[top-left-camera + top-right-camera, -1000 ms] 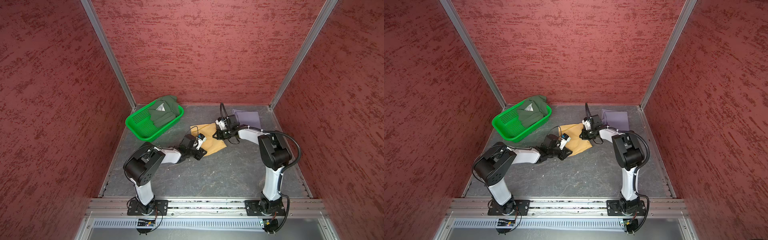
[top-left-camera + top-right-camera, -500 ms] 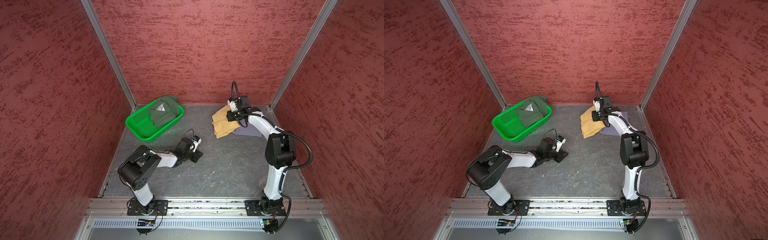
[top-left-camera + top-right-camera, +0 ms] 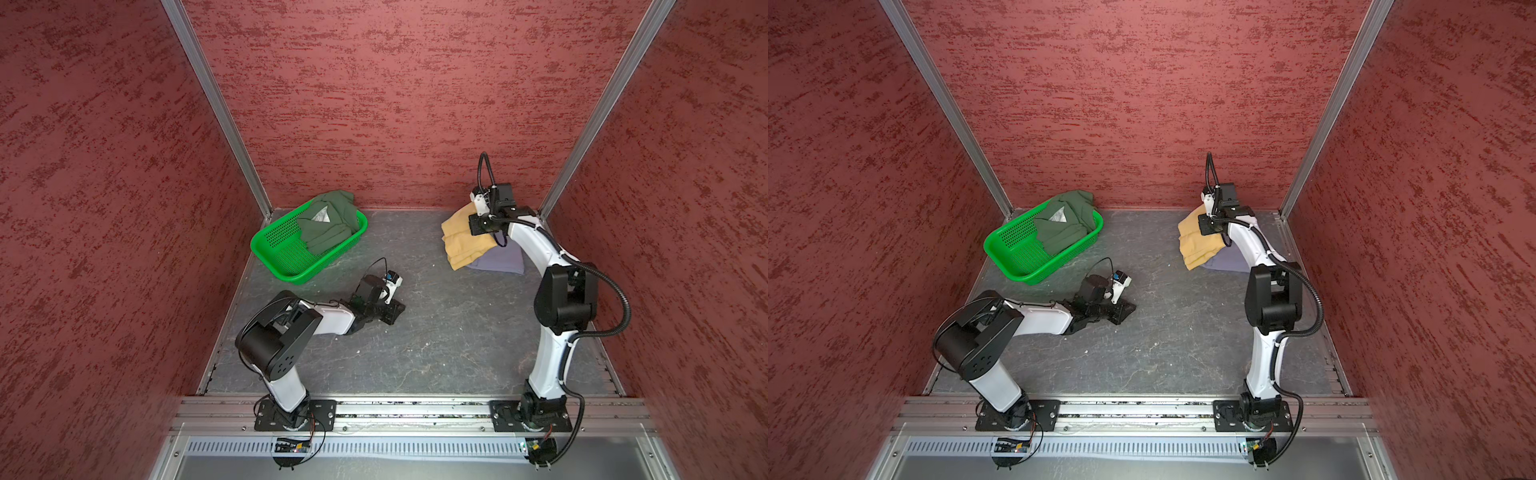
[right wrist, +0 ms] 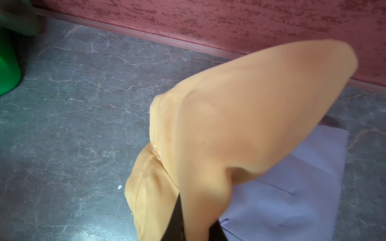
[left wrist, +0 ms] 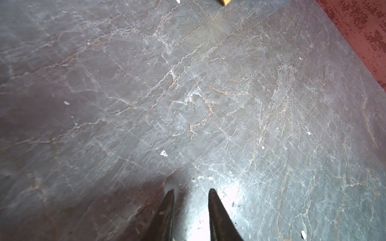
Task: Fold and stack skirts
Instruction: Place the skirt on the skirt.
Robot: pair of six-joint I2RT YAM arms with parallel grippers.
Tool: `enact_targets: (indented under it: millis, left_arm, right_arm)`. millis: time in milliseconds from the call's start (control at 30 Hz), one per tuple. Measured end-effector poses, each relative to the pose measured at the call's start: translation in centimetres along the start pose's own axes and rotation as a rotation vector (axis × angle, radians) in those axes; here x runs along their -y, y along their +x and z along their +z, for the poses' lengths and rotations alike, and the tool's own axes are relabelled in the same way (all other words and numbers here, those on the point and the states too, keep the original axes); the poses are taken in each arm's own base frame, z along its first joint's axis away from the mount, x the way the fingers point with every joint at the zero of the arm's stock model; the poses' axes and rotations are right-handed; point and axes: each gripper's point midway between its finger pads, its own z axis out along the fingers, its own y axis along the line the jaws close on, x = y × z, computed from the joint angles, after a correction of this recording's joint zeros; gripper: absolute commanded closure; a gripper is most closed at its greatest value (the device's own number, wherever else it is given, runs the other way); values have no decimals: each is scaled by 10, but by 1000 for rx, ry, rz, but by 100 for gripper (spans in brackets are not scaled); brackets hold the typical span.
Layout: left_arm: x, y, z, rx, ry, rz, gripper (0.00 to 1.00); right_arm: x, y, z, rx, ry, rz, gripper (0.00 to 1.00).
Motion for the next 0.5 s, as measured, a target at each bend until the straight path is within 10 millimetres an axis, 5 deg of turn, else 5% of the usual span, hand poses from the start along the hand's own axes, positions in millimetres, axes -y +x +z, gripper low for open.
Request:
enact_targets:
  millis: [500]
  left_arm:
    - [0,0,0,-1,0,0,71]
  right_arm:
    - [63,-7,-19,48,-13,115,100]
